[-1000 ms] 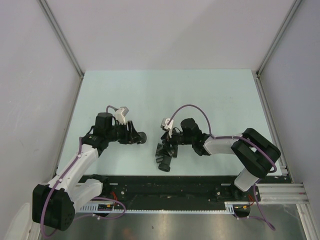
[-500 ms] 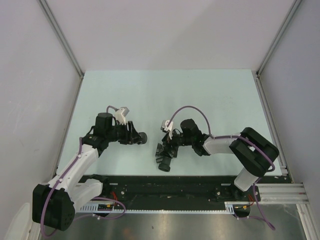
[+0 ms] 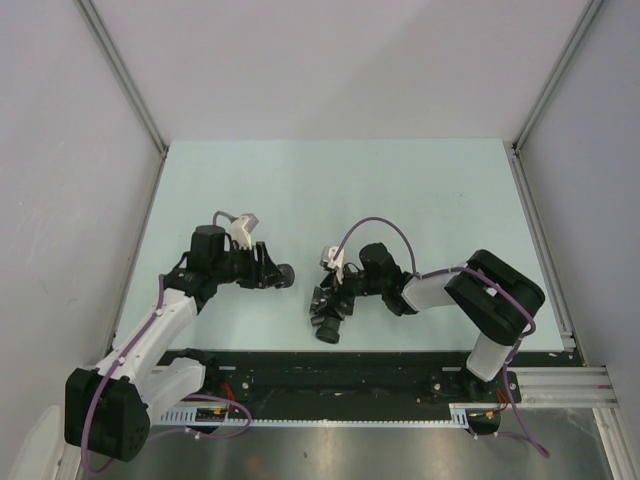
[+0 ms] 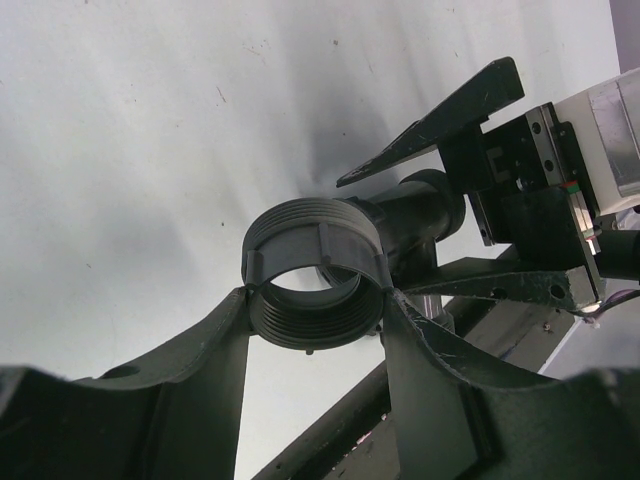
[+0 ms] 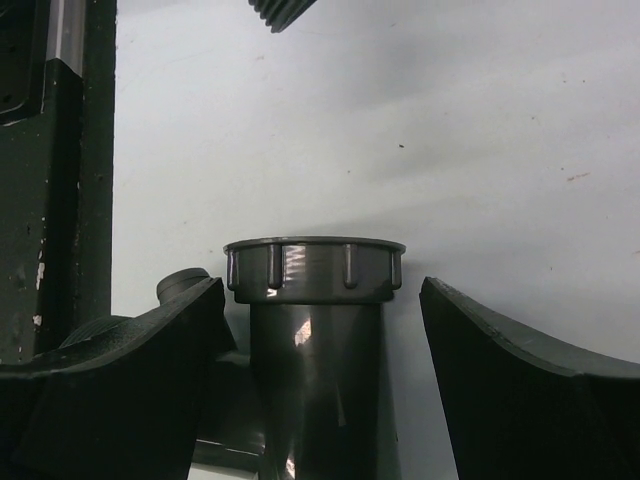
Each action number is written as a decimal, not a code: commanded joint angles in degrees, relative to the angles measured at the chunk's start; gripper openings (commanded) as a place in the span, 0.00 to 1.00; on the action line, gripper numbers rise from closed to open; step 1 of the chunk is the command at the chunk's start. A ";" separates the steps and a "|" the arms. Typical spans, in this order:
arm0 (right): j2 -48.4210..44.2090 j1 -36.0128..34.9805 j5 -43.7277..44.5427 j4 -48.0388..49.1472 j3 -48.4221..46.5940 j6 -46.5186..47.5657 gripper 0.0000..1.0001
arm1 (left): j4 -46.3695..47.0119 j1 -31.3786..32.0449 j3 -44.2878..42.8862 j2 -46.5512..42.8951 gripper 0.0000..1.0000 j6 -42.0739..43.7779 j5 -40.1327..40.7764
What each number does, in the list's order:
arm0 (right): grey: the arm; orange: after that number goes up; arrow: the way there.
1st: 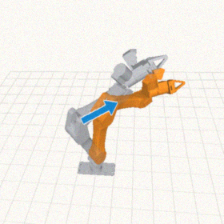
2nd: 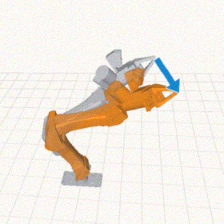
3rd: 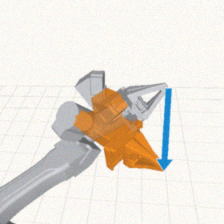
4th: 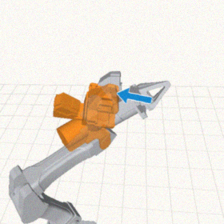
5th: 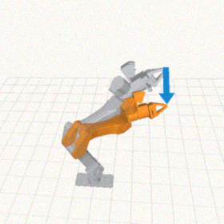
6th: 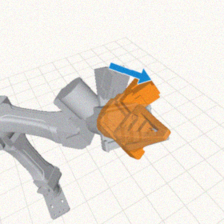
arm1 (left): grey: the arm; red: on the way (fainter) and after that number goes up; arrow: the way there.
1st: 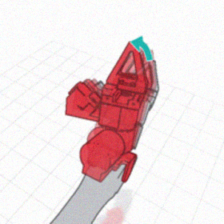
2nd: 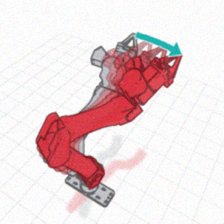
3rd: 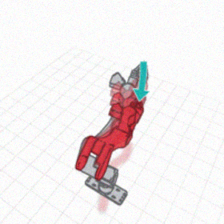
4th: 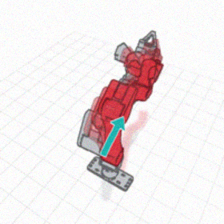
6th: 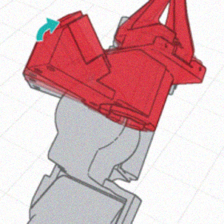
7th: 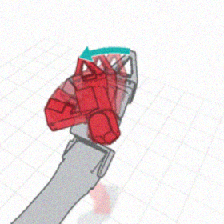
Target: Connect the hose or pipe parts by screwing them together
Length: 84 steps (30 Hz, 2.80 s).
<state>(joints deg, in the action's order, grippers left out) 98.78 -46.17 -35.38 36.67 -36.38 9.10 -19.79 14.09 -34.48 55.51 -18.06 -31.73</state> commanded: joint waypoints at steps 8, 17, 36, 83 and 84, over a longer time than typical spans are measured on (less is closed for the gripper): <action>2.99 -0.85 -0.75 7.10 0.61 3.11 0.81 | 1.77 0.15 0.29 -0.22 0.00 -1.27 -1.50; 2.91 -1.02 -2.06 10.88 0.61 5.31 0.57 | 1.77 0.24 0.20 0.30 0.00 -1.36 -1.85; -23.89 -1.20 -5.85 -23.63 -6.77 30.00 0.43 | 1.77 0.24 -3.48 -9.36 0.00 -10.23 -15.38; -32.78 -5.59 -3.47 -24.10 -7.83 28.16 0.41 | 1.86 7.45 -8.85 -3.48 0.00 -9.89 -19.52; -32.78 -5.59 -3.30 -23.92 -7.83 27.90 0.42 | 1.86 7.45 -8.85 -3.21 0.00 -9.88 -19.51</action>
<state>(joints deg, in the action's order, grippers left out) 66.83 -50.61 -37.74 10.96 -42.59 37.12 -19.18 21.26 -40.84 51.99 -28.91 -52.64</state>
